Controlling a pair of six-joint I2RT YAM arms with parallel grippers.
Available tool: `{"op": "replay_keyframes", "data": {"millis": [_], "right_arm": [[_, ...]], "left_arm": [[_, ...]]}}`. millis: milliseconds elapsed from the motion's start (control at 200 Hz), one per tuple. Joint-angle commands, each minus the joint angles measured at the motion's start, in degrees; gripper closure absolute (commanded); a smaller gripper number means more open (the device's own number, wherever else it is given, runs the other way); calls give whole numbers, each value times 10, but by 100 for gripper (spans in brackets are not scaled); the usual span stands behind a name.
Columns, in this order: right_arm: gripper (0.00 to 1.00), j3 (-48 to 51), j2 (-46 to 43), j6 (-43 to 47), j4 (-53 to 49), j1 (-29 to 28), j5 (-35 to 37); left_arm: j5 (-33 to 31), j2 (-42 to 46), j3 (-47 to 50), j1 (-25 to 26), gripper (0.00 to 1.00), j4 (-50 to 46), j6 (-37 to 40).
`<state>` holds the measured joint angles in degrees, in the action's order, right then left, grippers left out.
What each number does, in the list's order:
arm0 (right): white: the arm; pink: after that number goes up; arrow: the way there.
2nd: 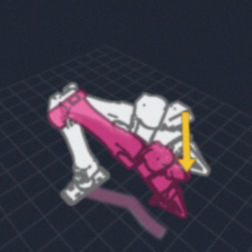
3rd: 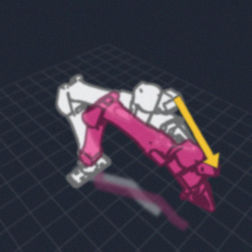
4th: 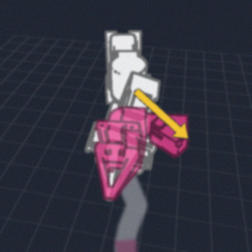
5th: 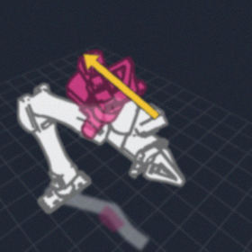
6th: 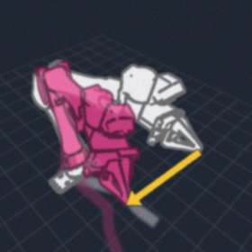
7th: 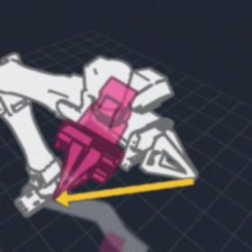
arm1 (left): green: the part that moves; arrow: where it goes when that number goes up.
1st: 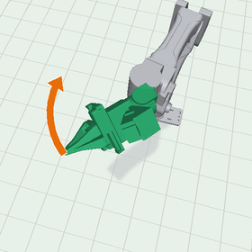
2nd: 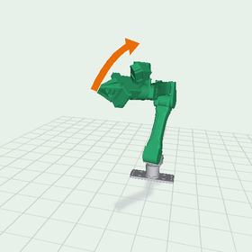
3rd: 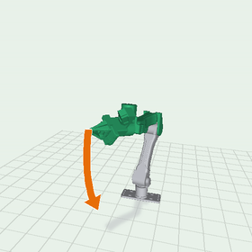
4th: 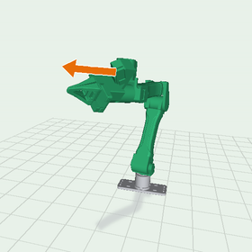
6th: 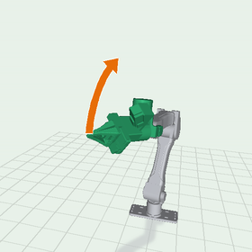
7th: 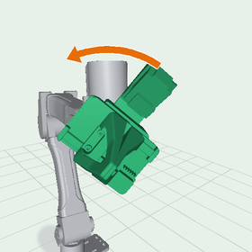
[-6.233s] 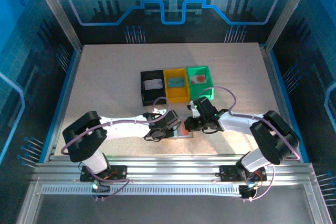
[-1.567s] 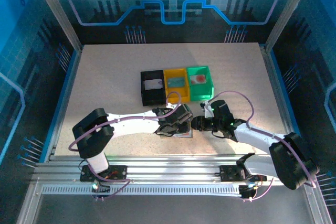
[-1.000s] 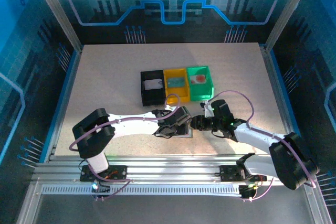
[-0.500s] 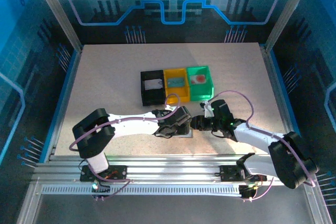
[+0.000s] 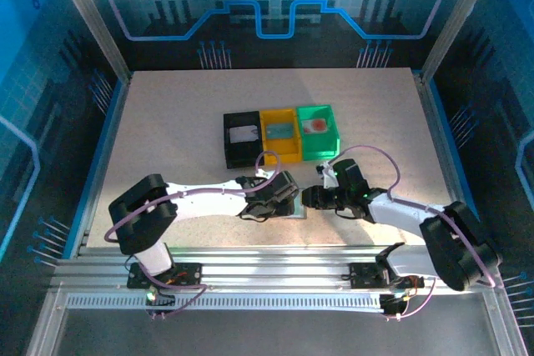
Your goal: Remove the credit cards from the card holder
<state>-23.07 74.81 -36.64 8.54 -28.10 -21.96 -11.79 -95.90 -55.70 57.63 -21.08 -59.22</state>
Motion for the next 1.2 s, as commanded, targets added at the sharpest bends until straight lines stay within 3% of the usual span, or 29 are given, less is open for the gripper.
{"op": "replay_keyframes", "data": {"millis": [0,275,515,770,1196], "right_arm": [[75,-20,21,0,7,-6,-17],[76,-22,10,8,-8,-14,9],[77,-28,17,12,-11,-24,15],[82,-27,10,16,-4,-35,20],[90,-35,25,19,-10,-44,30]], "left_arm": [[-16,19,11,-5,39,-8,-11],[-18,42,41,-17,39,-16,-15],[-38,134,81,-28,38,-25,-13],[-35,241,140,-30,34,71,30],[32,136,119,-30,35,169,42]]}}
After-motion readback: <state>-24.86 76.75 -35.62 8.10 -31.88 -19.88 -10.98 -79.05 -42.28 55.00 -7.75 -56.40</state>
